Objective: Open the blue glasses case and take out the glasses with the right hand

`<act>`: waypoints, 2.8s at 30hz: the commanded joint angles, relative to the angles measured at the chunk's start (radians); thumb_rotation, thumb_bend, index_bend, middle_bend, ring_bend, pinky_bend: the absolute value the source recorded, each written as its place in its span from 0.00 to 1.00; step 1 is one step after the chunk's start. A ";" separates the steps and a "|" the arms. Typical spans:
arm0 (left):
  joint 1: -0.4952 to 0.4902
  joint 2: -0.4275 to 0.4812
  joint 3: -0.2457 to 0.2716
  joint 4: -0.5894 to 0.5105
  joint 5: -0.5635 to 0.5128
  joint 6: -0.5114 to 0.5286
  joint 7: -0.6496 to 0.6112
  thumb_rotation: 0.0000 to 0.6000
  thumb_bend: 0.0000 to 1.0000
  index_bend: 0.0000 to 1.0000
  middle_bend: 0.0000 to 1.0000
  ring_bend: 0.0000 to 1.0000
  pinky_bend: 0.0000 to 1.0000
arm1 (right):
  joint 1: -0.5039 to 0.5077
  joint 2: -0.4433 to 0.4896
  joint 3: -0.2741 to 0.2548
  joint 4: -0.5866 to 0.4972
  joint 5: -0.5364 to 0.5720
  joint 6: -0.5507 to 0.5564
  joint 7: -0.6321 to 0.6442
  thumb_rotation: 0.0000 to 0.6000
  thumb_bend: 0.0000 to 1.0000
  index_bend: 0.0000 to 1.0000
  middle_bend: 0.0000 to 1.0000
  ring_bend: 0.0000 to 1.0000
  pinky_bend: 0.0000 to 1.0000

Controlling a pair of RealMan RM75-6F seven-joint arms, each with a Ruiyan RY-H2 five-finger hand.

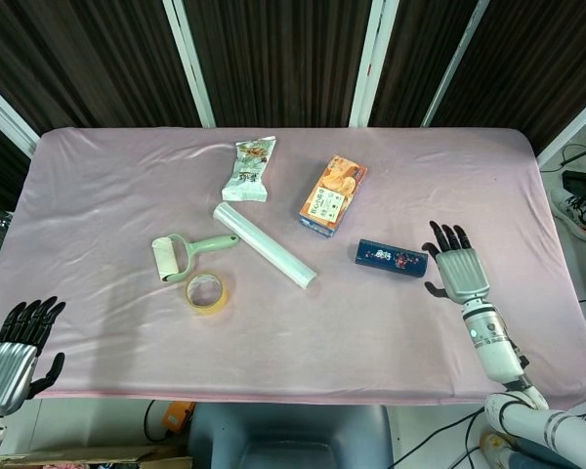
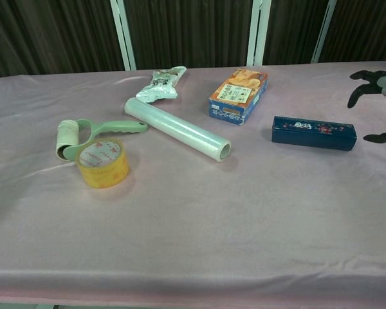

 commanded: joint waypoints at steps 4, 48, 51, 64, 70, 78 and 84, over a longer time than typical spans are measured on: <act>0.000 0.001 -0.003 -0.002 -0.006 0.000 -0.002 1.00 0.43 0.00 0.04 0.02 0.04 | 0.031 -0.052 -0.006 0.078 0.015 -0.023 0.032 1.00 0.41 0.48 0.00 0.00 0.00; 0.007 0.001 -0.003 0.004 -0.002 0.015 -0.010 1.00 0.43 0.00 0.04 0.02 0.04 | 0.103 -0.099 0.006 0.165 0.148 -0.081 -0.039 1.00 0.70 0.61 0.05 0.00 0.00; 0.006 -0.002 -0.003 0.002 -0.005 0.009 0.001 1.00 0.43 0.00 0.04 0.02 0.04 | 0.135 -0.115 0.035 0.205 0.192 -0.106 -0.078 1.00 0.70 0.61 0.05 0.00 0.00; -0.007 -0.008 -0.014 -0.010 -0.038 -0.026 0.034 1.00 0.43 0.00 0.04 0.03 0.04 | 0.253 -0.173 0.153 0.366 0.404 -0.215 -0.183 1.00 0.50 0.32 0.03 0.00 0.00; -0.009 -0.003 -0.009 -0.014 -0.027 -0.025 0.023 1.00 0.43 0.00 0.04 0.03 0.04 | 0.180 -0.069 0.079 0.129 0.276 -0.120 -0.117 1.00 0.45 0.31 0.02 0.00 0.00; -0.002 0.003 -0.002 -0.007 -0.009 -0.005 -0.001 1.00 0.43 0.00 0.04 0.03 0.04 | 0.142 0.035 0.022 -0.117 0.248 -0.093 -0.140 1.00 0.50 0.37 0.02 0.00 0.00; 0.002 0.005 0.000 0.000 0.002 0.008 -0.015 1.00 0.43 0.00 0.04 0.03 0.04 | 0.165 0.018 0.002 -0.163 0.293 -0.097 -0.211 1.00 0.60 0.39 0.02 0.00 0.00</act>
